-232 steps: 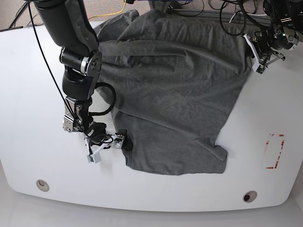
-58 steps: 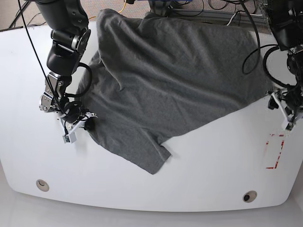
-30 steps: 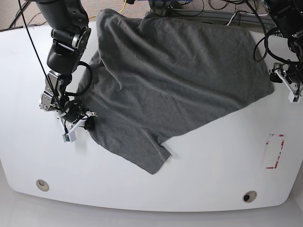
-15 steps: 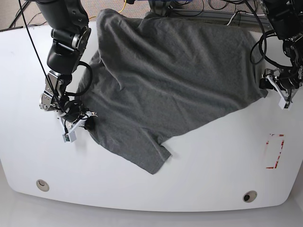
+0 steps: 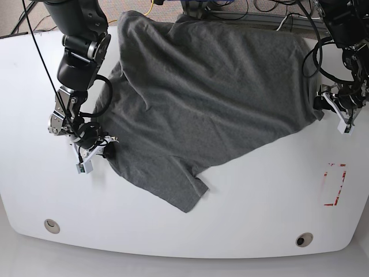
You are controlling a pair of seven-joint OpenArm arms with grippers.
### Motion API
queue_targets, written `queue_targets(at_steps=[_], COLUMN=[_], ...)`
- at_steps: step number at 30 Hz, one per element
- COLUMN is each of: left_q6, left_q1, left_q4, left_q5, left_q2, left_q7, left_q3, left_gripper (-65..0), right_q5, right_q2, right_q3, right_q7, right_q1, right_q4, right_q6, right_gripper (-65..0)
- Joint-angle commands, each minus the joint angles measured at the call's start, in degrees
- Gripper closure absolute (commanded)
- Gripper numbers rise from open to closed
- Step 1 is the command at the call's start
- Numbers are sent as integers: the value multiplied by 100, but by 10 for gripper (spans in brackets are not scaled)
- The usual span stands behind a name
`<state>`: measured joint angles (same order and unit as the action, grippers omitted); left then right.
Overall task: Layout the t-shirt on the table in an organized manner, then fold the t-shirt properly
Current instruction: 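Grasp the shirt edge with the left gripper, right gripper still holding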
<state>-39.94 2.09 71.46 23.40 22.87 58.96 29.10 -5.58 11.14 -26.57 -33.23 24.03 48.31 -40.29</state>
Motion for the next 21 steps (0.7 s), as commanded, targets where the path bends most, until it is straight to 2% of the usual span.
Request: queue_targets(at_steps=[1, 6, 11, 17, 21], left_q6=[-6, -6, -6, -6, -6], left_q1=[33, 15, 7, 7, 7], left_q4=[49, 49, 49, 49, 49], left_q5=[144, 416, 882, 1392, 1506], left_q2=[73, 372, 425, 662, 715], left_q7=[113, 403, 535, 658, 658], left_q3=[153, 329, 452, 479, 479], left_gripper=[-385, -385, -385, -385, -385], right_q5=[114, 114, 114, 114, 114], right_q2=[51, 42, 42, 42, 42], right_q3=[6, 6, 6, 6, 6], right_q7=[-154, -154, -154, -154, -154], right_q1=[80, 80, 80, 80, 80], right_q4=[52, 52, 52, 52, 52], right_q6=[29, 29, 29, 29, 29], right_gripper=[-5, -5, -5, -5, -5])
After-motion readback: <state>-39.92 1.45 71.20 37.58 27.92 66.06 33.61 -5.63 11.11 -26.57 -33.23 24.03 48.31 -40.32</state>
